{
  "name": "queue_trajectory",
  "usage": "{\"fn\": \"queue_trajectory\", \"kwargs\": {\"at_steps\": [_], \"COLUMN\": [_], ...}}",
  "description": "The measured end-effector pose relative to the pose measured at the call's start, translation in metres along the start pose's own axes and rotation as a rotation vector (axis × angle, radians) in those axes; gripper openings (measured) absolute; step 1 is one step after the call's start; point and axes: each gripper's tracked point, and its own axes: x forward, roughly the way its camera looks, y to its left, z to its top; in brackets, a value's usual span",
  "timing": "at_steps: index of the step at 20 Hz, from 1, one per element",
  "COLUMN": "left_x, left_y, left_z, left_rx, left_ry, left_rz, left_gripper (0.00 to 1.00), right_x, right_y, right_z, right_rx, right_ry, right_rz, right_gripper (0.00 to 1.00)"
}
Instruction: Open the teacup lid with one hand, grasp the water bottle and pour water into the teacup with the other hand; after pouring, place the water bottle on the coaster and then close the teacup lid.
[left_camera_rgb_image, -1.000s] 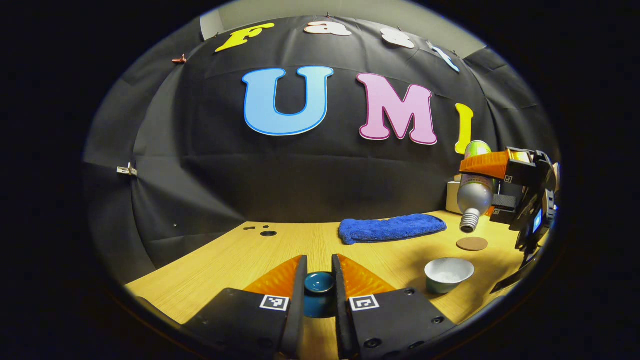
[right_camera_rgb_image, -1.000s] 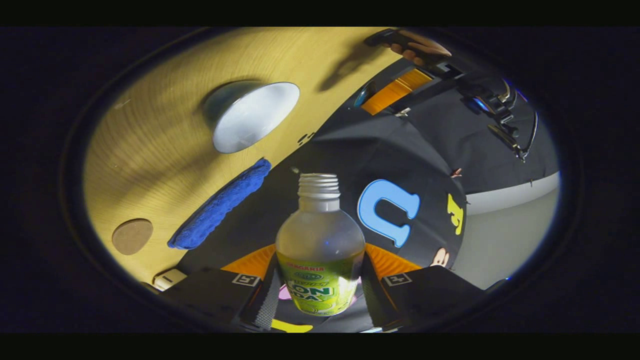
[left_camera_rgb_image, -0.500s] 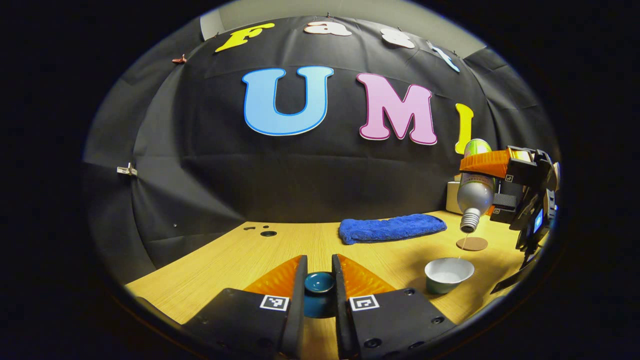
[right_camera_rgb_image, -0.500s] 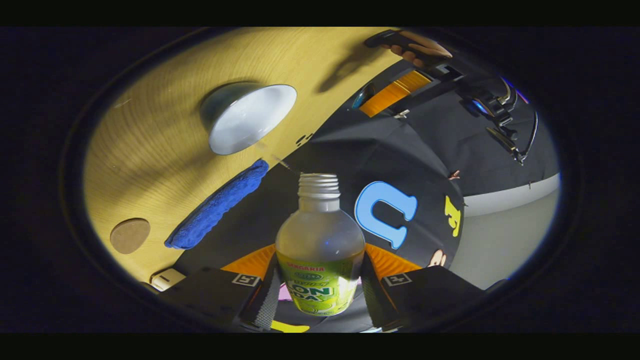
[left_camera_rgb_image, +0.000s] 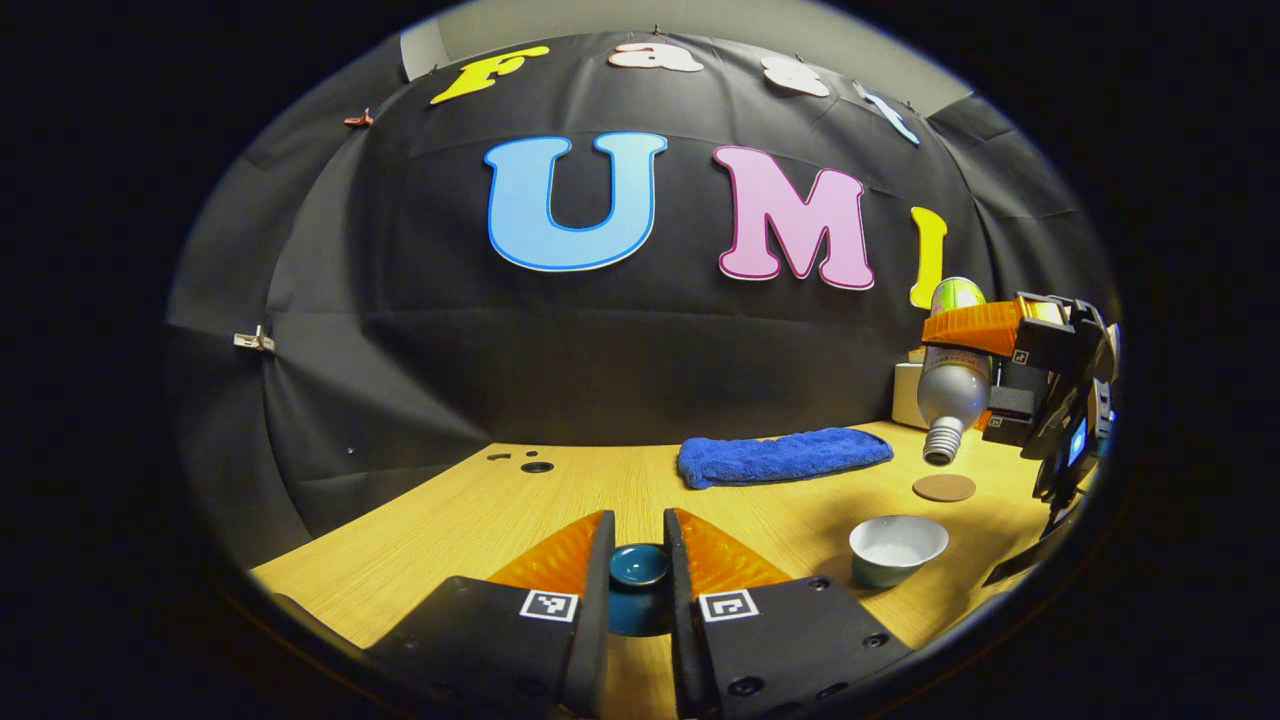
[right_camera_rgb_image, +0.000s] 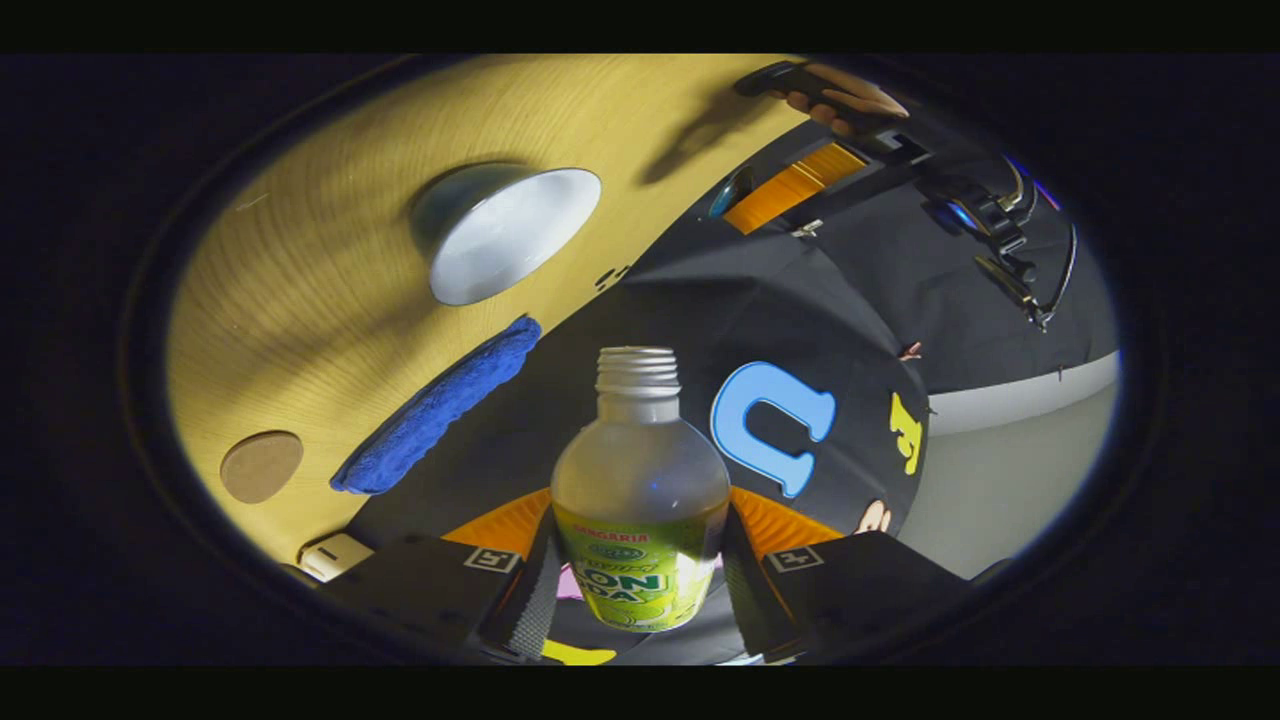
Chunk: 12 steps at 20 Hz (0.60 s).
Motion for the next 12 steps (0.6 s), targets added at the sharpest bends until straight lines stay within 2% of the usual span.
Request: {"fn": "queue_trajectory", "kwargs": {"at_steps": [12], "left_x": [-0.0001], "left_y": [-0.0001], "left_z": [-0.0001], "left_rx": [0.000], "left_ry": [0.000], "left_rz": [0.000], "left_gripper": [0.30], "right_x": [0.0010], "right_y": [-0.0001], "right_z": [0.0042], "right_rx": [-0.014], "right_ry": [-0.006], "right_rz": [-0.003], "right_gripper": [0.73]}}
